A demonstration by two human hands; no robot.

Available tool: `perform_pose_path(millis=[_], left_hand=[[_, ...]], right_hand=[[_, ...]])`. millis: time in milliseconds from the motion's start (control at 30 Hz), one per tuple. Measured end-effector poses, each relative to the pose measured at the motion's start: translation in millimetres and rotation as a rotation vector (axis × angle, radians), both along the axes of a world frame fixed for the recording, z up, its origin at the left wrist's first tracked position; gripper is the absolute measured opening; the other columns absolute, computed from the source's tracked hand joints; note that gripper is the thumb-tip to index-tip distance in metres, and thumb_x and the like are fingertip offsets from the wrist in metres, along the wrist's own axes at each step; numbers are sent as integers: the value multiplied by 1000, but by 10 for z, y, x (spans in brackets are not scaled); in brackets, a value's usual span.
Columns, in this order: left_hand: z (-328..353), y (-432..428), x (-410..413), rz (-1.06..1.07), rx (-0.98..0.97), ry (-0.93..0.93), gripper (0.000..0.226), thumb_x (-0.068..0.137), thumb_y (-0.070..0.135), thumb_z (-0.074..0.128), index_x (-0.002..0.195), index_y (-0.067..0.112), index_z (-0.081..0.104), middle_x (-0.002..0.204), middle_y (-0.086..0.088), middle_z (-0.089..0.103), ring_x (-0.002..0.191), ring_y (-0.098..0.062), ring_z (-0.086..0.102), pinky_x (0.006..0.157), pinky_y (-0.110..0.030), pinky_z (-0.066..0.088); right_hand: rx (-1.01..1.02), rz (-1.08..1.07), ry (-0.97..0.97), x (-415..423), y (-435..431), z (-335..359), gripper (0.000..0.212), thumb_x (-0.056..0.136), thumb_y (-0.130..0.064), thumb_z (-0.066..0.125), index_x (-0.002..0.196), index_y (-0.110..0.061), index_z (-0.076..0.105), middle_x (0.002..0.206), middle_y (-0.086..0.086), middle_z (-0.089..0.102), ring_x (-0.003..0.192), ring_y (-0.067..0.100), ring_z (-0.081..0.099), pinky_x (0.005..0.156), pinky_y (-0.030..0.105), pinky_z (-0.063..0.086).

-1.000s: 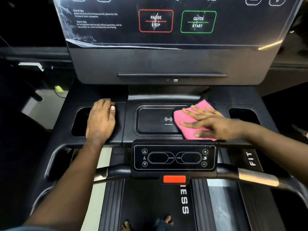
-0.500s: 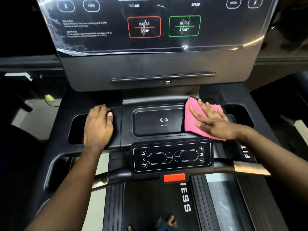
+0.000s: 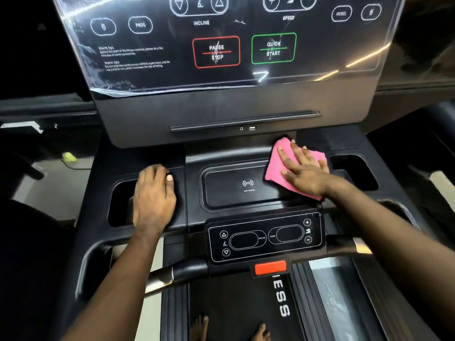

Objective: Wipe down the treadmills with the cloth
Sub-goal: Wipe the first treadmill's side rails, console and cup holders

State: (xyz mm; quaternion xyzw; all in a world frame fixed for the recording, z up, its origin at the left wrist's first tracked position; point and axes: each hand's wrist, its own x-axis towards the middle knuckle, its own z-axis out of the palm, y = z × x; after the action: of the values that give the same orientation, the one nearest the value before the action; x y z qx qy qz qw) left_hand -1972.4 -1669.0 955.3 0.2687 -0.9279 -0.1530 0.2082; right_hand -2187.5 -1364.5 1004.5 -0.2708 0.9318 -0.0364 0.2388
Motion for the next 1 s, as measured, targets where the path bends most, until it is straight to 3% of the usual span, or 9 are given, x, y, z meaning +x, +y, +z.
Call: perform_pose_path(millis=[100,300,400,533,667,867,1000], left_hand=[[3,16,1,-13,6,8,22,101,14,49,117,0,58,120,-20,57,113,-36,50,98,-51,46],[-59,-24,53,-59,56,76,24,101,7,49,118,-5,61,125,-22,61,119,-38,53,106,-49,44],[-44,-48,66,-90,156,127,29,101,5,48,124,-7,62,131,-25,60,125,-40,52,111,-48,39],[-13,-17,139,-157,324,160,37,103,12,41,133,-1,57,138,-20,57,133,-32,47,113,-34,30],[-46,-33,132,-270,314,166,46,99,20,36,133,-3,57,142,-19,55,135,-33,47,119,-42,30],[-33,-41,143,-399,227,90,43,101,22,36,132,4,59,145,-10,54,140,-24,43,124,-43,21],[-43,-43,125,-388,139,68,38,99,19,42,125,4,65,138,-11,61,131,-27,51,119,-48,31]], right_hand=[[37,-141,-23,141,-321,5,65,107,-48,32,158,-48,-10,165,-6,-29,155,28,-19,122,61,-4],[83,-126,-75,592,-1102,131,69,108,-43,30,159,-37,-17,163,6,-34,153,37,-23,121,64,-2],[40,-64,-61,1013,-1580,98,68,107,-44,32,160,-39,-11,164,2,-32,153,35,-23,121,63,-3],[7,1,-23,1476,-2001,-5,65,107,-47,30,161,-41,-5,166,-4,-27,154,30,-23,122,61,-6],[80,-12,-24,1261,-1735,67,64,107,-47,28,158,-47,-11,166,-8,-26,154,26,-23,121,64,-6],[171,-520,22,567,-536,153,68,107,-43,30,159,-39,-14,167,1,-24,156,30,-14,122,63,1],[198,-601,-86,386,-277,116,74,107,-45,34,159,-35,-18,166,11,-25,155,37,-13,126,53,0]])
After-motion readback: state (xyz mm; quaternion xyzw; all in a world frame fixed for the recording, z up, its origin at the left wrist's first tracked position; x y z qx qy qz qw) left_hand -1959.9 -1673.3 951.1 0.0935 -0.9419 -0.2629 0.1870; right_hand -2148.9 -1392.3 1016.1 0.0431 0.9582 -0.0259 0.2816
